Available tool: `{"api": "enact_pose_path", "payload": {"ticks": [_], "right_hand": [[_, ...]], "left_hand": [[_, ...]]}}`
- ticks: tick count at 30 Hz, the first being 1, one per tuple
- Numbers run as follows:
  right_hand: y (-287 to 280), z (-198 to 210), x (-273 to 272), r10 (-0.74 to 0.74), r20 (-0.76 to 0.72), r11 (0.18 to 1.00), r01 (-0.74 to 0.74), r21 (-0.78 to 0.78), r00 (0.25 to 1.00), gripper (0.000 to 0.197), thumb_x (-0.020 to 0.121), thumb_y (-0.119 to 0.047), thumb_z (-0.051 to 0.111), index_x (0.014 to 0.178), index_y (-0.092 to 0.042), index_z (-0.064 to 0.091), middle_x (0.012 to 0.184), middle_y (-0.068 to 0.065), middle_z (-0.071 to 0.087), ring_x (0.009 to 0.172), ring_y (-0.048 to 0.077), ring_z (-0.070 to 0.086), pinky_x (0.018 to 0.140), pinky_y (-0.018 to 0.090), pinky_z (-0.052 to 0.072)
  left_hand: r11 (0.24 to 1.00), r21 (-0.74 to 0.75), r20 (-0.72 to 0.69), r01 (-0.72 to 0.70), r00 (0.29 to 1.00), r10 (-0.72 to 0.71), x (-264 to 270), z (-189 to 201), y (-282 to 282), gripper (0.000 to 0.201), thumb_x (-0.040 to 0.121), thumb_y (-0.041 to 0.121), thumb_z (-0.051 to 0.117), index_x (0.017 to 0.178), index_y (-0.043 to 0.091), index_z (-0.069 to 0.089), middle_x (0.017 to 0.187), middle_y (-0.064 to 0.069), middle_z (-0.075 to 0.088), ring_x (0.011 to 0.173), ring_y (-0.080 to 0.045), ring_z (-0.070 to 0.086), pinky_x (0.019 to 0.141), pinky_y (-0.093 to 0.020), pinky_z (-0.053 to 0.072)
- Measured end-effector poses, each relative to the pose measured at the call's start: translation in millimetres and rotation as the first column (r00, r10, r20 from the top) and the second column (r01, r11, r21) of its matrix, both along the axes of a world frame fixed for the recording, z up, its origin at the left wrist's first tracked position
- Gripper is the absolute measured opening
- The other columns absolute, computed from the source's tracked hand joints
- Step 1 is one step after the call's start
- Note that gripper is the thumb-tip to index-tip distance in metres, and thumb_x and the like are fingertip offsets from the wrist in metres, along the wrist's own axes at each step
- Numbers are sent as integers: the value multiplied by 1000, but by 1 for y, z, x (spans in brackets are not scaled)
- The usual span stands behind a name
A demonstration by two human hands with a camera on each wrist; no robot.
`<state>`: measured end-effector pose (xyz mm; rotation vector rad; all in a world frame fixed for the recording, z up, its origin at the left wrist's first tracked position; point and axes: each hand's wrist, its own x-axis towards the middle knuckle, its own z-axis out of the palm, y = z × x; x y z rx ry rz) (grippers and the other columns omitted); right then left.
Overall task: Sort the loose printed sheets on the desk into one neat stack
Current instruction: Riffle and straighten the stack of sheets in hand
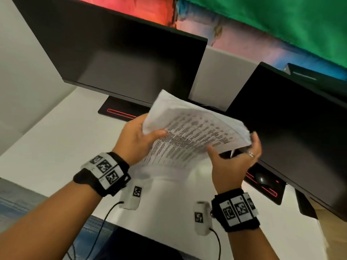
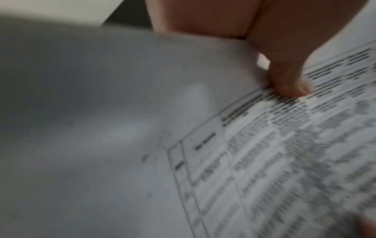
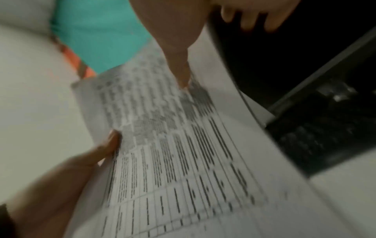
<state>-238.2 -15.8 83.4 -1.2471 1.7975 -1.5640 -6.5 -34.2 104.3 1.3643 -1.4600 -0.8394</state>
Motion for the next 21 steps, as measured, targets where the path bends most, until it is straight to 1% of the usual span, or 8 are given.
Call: {"api": "enact_pose_path", "payload": {"ticks": [2,3,6,9,12,15,17,21], "right_hand": [[0,-11,0,168,382,970,-221,99,909,92,67,0,87,143,-19,38,132,2,60,119,15,61,91,37,58],[-2,-11,0,201,457,947,-292,136,866,75,71,2,83,135,-16,49,121,2,69,111,17,68,83,36,61],[-8,-3,3,249,415,943,-317,102,875,37,78,3,78,105,-20,69,100,-10,77,99,13,73,77,33,62],[-1,-1,7,277,256,960,-259,-105,926,44,79,6,77,99,-32,68,90,-16,75,96,-5,69,80,18,57],[20,-23,16,229,142,973,-230,-13,963,45,82,0,77,91,-38,56,85,-23,57,88,-26,56,75,-3,44],[31,-36,17,156,344,952,-234,196,926,60,70,-12,88,113,-37,54,104,-17,62,97,-7,63,84,19,55],[26,-38,11,135,422,948,-240,207,896,83,64,-6,90,134,-22,49,114,-10,65,97,-4,68,77,20,59],[20,-27,6,250,442,951,-304,54,861,66,59,-18,92,113,-32,58,104,-2,72,98,10,72,75,26,60]], "left_hand": [[998,48,-63,36,997,-33,8,-5,0,22,82,36,75,101,35,66,93,13,76,86,-1,71,70,-16,56],[998,60,-80,29,996,-24,8,-8,0,28,79,40,73,105,31,67,98,11,76,90,-4,72,72,-20,58],[990,75,-111,-117,986,124,-5,-18,1,38,83,34,72,115,14,65,98,7,73,90,-1,70,76,-25,61],[967,-7,-154,-255,956,251,-24,-29,11,33,88,22,71,117,9,61,97,20,67,86,12,66,70,-11,54],[970,19,-193,-243,951,242,-23,-51,22,41,90,22,69,125,6,57,108,13,69,98,5,67,77,-15,56],[987,137,-211,-81,971,109,-14,-66,31,51,82,19,79,121,28,48,112,6,65,102,-6,68,77,-25,59],[993,106,-251,-47,965,73,-11,-60,31,53,78,23,82,115,27,45,109,5,61,99,-3,67,73,-20,58],[985,-74,-322,-154,939,123,-13,-34,19,56,85,51,60,114,4,51,100,-4,62,91,-6,63,76,-20,51]]}}
